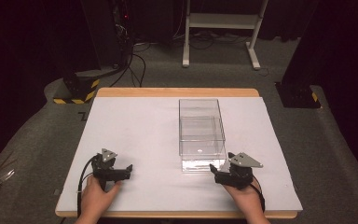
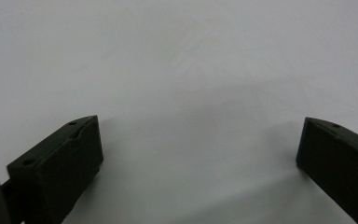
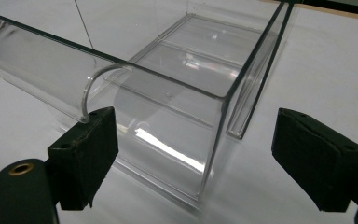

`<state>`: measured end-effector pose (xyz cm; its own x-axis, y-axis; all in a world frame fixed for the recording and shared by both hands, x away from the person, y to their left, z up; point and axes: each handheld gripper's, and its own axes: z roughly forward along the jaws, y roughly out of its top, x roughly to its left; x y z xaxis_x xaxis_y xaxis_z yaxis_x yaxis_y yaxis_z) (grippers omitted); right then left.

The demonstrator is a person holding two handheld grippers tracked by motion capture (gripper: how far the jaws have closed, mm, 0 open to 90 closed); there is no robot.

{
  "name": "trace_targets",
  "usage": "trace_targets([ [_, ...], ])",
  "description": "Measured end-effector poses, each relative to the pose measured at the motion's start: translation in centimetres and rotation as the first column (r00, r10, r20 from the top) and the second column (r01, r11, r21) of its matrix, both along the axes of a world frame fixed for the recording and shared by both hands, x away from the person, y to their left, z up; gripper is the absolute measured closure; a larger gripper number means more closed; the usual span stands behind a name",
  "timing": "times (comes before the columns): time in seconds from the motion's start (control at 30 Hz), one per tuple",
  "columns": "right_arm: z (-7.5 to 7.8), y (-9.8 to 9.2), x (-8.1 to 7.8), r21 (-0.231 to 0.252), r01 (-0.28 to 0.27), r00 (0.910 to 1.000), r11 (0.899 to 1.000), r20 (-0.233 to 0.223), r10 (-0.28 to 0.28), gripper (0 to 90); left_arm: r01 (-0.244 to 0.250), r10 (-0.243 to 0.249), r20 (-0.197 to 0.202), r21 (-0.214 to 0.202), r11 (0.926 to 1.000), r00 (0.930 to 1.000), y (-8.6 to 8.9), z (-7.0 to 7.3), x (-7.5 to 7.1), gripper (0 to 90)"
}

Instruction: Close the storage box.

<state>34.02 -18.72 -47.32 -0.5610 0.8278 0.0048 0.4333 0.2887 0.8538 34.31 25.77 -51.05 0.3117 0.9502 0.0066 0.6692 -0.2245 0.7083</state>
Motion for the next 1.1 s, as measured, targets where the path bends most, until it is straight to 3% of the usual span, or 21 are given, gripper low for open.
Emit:
trace_targets([
  [1.1,-0.2,0.6,3.0,0.021,0.059,0.9982,0.998,0.01,-0.059,14.4,0.001,-0.001,0.001,0.003,1.0,1.0,0.0,0.0,0.0,0.5],
])
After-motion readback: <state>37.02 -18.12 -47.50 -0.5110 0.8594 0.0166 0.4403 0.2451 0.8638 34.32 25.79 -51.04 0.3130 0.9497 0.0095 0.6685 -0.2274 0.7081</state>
